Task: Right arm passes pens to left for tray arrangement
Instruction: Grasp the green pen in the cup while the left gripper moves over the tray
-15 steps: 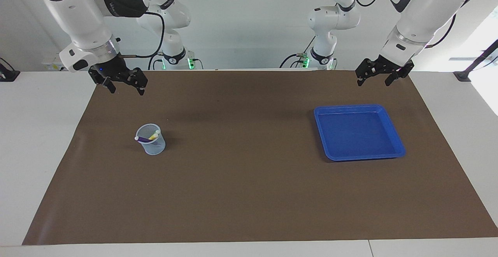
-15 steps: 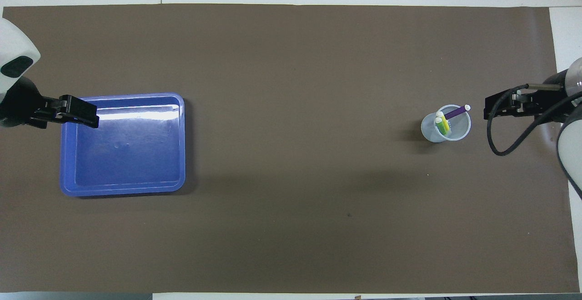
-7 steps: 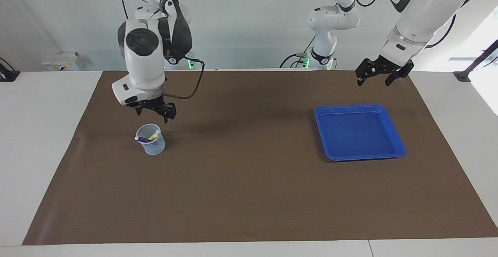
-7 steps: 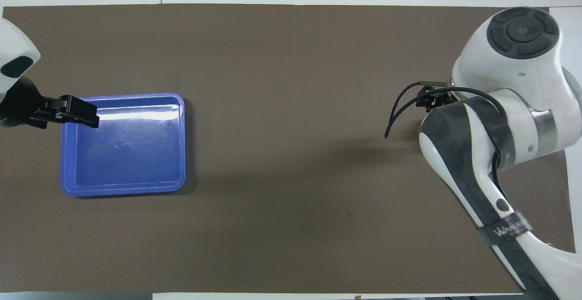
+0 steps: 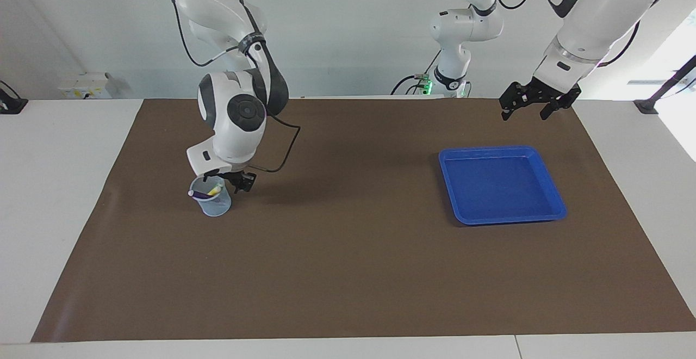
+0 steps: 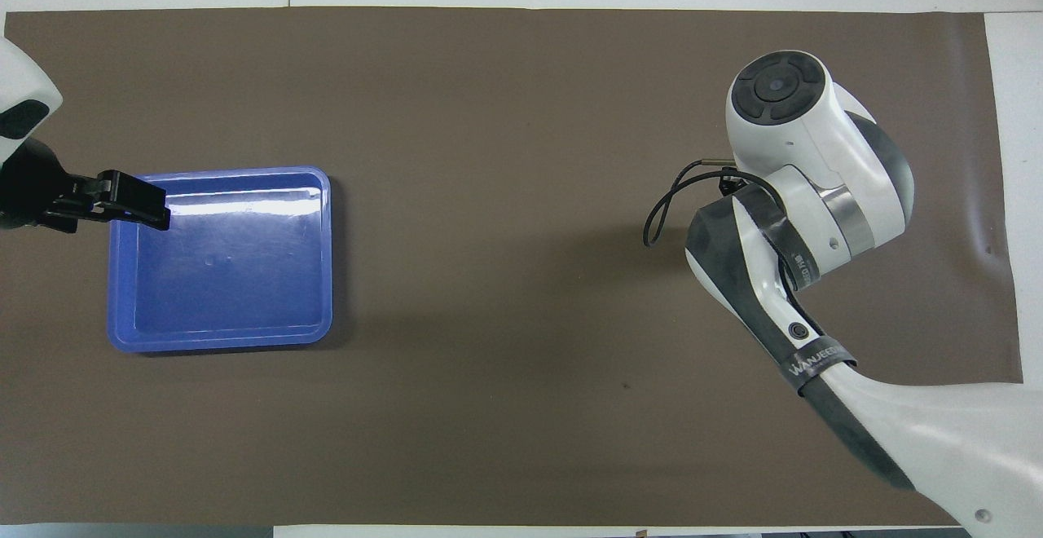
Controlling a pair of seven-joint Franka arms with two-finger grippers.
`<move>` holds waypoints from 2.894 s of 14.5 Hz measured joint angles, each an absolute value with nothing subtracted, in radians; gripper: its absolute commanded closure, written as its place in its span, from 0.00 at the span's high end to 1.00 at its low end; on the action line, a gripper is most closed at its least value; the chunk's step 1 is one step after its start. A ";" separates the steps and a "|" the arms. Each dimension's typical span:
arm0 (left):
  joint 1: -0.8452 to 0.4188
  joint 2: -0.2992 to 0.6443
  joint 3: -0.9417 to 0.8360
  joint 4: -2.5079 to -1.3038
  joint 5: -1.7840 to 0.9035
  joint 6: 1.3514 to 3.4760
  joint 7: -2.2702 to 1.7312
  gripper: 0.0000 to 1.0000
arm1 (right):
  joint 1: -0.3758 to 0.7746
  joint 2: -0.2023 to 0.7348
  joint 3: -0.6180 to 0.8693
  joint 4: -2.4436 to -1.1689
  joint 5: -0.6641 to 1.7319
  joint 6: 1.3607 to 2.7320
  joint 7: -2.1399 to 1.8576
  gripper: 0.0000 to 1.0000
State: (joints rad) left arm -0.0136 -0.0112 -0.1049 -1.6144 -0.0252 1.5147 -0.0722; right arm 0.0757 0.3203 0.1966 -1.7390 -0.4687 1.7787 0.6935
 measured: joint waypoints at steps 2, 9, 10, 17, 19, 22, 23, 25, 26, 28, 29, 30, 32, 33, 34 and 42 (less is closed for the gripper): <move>-0.009 -0.025 -0.105 -1.652 -0.051 1.524 -0.102 1.00 | 0.077 0.328 0.199 -1.739 -0.479 1.769 0.710 0.39; -0.048 -0.135 -0.114 -1.985 -0.203 1.862 -0.334 0.00 | 0.090 0.327 0.200 -1.750 -0.492 1.739 0.726 0.38; -0.061 -0.140 -0.115 -1.998 -0.208 1.872 -0.388 0.00 | 0.090 0.327 0.200 -1.755 -0.502 1.739 0.726 0.38; -0.062 -0.149 -0.107 -2.010 -0.290 1.886 -0.477 0.90 | 0.090 0.323 0.201 -1.760 -0.536 1.739 0.726 0.36; -0.061 -0.149 -0.107 -2.012 -0.291 1.890 -0.477 1.00 | 0.090 0.322 0.201 -1.762 -0.536 1.739 0.726 0.36; -0.061 -0.149 -0.107 -2.013 -0.292 1.892 -0.478 1.00 | 0.090 0.320 0.201 -1.777 -0.536 1.739 0.726 0.35; -0.061 -0.149 -0.107 -2.013 -0.292 1.892 -0.479 1.00 | 0.090 0.319 0.202 -1.782 -0.536 1.739 0.726 0.32; -0.061 -0.149 -0.107 -2.014 -0.292 1.892 -0.480 0.96 | 0.090 0.316 0.203 -1.786 -0.536 1.739 0.726 0.25; -0.061 -0.149 -0.107 -2.014 -0.292 1.893 -0.481 0.39 | 0.090 0.314 0.203 -1.787 -0.536 1.739 0.726 0.20; -0.061 -0.149 -0.107 -2.014 -0.292 1.893 -0.483 0.00 | 0.090 0.311 0.203 -1.787 -0.536 1.744 0.726 0.12; -0.061 -0.149 -0.107 -2.014 -0.293 1.893 -0.483 0.00 | 0.090 0.309 0.203 -1.787 -0.536 1.747 0.726 0.09; -0.061 -0.149 -0.107 -2.015 -0.293 1.893 -0.484 0.00 | 0.090 0.308 0.203 -1.787 -0.536 1.749 0.726 0.02; -0.061 -0.149 -0.107 -2.015 -0.293 1.893 -0.484 0.00 | 0.090 0.306 0.203 -1.787 -0.536 1.749 0.726 0.00; -0.061 -0.149 -0.107 -2.016 -0.293 1.893 -0.484 0.00 | 0.090 0.305 0.203 -1.787 -0.536 1.749 0.726 0.00; -0.061 -0.149 -0.107 -2.016 -0.293 1.894 -0.484 0.00 | 0.090 0.301 0.203 -1.787 -0.536 1.750 0.726 0.00; -0.061 -0.149 -0.107 -2.019 -0.293 1.910 -0.484 1.00 | 0.084 0.148 0.196 -1.784 -0.457 1.749 0.678 0.00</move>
State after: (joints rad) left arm -0.0610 -0.1487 -0.1070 -2.0186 -0.2935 1.9095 -0.4843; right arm 0.0839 0.1484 0.1960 -1.7842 -0.4572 1.7491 0.6781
